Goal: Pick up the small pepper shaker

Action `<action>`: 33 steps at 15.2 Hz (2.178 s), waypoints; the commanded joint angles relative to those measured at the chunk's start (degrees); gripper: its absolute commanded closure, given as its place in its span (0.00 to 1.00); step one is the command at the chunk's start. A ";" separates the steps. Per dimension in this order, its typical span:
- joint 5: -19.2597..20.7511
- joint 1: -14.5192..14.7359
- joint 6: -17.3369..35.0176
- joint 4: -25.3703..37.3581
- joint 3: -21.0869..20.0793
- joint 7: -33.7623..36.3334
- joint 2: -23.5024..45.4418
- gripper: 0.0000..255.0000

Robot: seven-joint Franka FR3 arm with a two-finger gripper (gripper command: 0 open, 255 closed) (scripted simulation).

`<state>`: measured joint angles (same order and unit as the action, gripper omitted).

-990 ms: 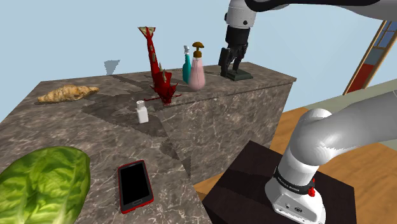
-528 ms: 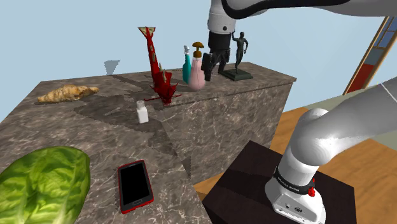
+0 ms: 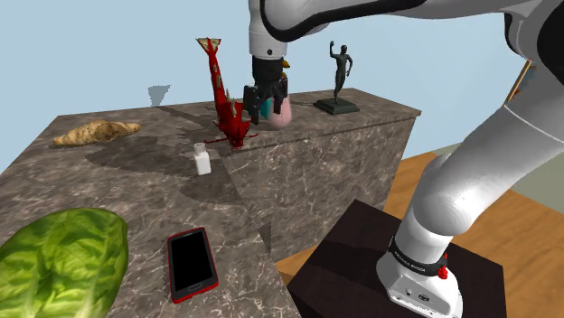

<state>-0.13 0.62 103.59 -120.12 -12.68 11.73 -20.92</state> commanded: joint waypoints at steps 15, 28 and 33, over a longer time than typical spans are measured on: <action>8.93 5.06 0.64 30.05 -7.62 14.43 34.12 0.00; 9.32 4.93 6.21 24.93 -7.43 15.01 34.63 1.00; 9.32 4.93 6.20 24.95 -7.42 15.01 34.64 1.00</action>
<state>9.17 5.57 109.83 -95.17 -20.14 26.73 13.68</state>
